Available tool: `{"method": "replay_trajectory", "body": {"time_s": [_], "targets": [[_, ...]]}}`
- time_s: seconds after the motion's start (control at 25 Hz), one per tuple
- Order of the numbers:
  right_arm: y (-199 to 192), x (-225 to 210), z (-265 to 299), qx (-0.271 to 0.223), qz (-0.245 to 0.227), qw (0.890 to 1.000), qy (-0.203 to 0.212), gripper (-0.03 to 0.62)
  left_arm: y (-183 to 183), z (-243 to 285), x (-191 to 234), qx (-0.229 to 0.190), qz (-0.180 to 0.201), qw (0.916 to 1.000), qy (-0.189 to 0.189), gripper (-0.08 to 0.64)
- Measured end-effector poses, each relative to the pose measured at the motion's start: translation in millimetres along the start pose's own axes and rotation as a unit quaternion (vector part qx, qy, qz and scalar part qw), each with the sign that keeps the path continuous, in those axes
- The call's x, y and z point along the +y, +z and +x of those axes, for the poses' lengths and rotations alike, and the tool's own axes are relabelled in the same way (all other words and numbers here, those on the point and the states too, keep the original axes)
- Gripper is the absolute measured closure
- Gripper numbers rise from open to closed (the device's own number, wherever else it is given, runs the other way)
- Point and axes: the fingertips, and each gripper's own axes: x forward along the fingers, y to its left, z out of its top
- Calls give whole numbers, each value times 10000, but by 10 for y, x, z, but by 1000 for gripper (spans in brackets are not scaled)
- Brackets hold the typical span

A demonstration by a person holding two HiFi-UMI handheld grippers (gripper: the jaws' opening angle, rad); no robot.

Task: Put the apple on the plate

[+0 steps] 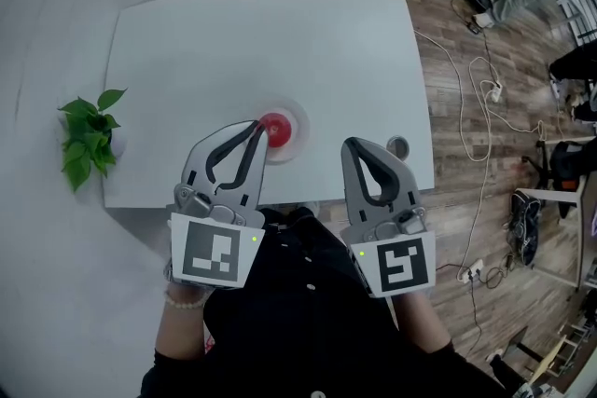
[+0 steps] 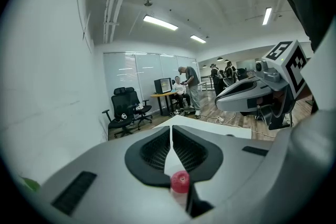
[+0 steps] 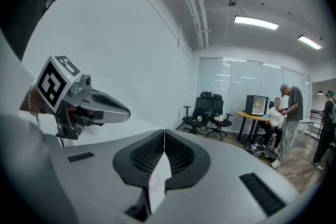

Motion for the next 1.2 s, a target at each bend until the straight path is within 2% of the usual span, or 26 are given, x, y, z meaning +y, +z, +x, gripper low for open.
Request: {"method": "replay_trajectory", "body": {"time_s": [1.2], "targets": [[-22,-2,-79,-3,-99,9999,51,551,48,14,-147,-61,90,9999,-88,534]]}}
